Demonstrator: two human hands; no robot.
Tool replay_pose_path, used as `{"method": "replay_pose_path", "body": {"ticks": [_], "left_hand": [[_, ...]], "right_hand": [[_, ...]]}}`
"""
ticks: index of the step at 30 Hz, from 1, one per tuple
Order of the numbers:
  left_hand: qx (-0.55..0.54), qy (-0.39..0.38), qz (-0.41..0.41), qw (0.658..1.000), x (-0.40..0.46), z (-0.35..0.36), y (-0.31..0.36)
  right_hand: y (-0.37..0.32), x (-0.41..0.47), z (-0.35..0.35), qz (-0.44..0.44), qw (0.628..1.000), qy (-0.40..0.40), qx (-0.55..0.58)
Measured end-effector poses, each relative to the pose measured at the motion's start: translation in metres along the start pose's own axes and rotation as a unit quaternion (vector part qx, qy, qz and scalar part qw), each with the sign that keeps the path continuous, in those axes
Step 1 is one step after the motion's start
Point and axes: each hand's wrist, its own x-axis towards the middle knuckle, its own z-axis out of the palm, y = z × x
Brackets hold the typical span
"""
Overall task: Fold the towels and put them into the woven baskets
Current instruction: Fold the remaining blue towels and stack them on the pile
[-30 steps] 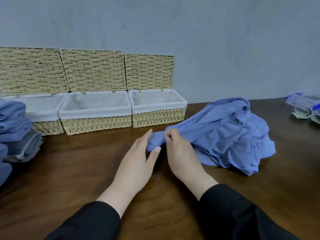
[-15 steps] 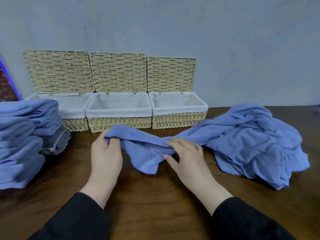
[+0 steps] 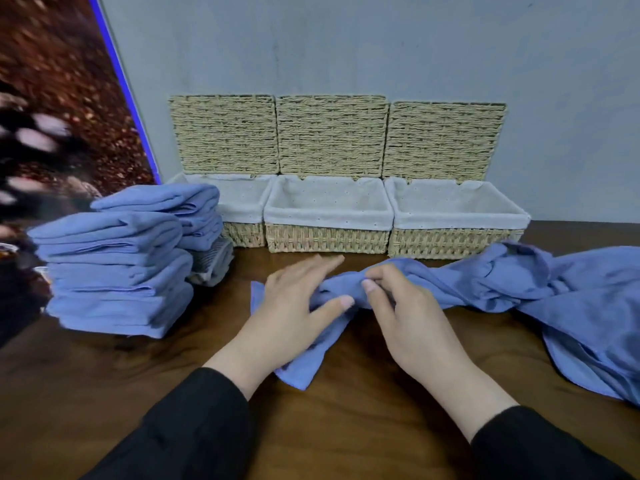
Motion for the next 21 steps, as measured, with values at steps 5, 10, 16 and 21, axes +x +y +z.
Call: {"method": "replay_pose_path", "body": {"ticks": [5, 10, 16, 21], "left_hand": [[-0.106, 0.029, -0.044, 0.993, 0.000, 0.004, 0.010], [-0.346, 0.258, -0.194, 0.881, -0.002, -0.027, 0.012], [0.023, 0.217, -0.191, 0.957, 0.000, -0.031, -0.022], [0.089, 0.024, 0.020, 0.996, -0.001, -0.012, 0.001]], "right_hand": [[0.003, 0.000, -0.001, -0.035, 0.998, -0.042, -0.023], [0.031, 0.008, -0.012, -0.002, 0.991, 0.036, -0.132], [0.031, 0.010, -0.031, 0.050, 0.987, 0.090, -0.120], [0.033, 0.010, -0.028, 0.107, 0.962, -0.099, -0.229]]}}
